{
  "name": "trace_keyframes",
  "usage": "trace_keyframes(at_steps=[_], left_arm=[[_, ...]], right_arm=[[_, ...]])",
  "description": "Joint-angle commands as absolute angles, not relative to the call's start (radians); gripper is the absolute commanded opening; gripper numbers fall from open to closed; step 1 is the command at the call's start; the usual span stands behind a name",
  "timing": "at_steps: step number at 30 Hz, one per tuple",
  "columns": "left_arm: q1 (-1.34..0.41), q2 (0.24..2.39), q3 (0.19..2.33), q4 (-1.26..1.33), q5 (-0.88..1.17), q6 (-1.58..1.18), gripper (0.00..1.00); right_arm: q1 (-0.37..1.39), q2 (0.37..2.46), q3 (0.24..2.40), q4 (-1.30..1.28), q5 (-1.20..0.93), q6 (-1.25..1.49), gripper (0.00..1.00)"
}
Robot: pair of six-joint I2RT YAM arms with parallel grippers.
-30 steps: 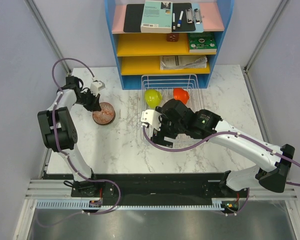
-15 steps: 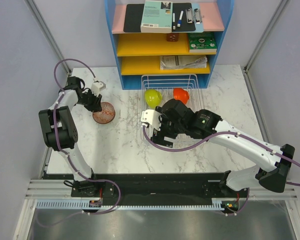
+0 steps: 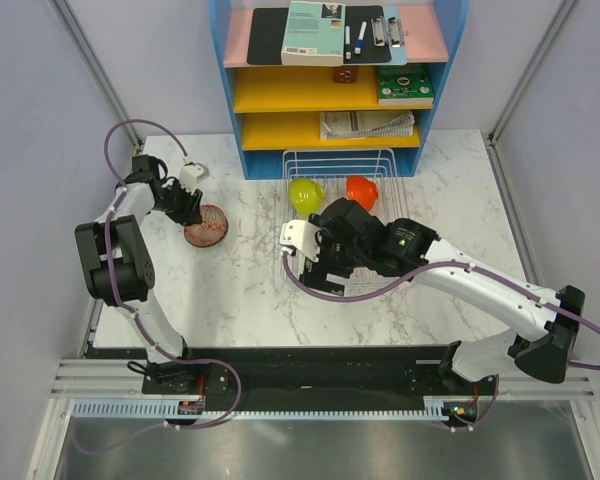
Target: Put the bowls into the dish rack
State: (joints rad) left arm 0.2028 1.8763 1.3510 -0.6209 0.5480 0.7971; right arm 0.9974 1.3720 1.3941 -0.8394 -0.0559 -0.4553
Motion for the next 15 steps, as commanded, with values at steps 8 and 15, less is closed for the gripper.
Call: trace_keyframes(at_steps=[8,15], left_arm=[[0.218,1.816,1.338,-0.581,0.561,0.759,0.22],[0.221,1.816,1.339,-0.571,0.54,0.75,0.02]], right_arm=[[0.996,1.391,1.45,-0.842,-0.075,-0.436,0.98],[0.996,1.396,1.459,-0.845,-0.075,-0.433,0.98]])
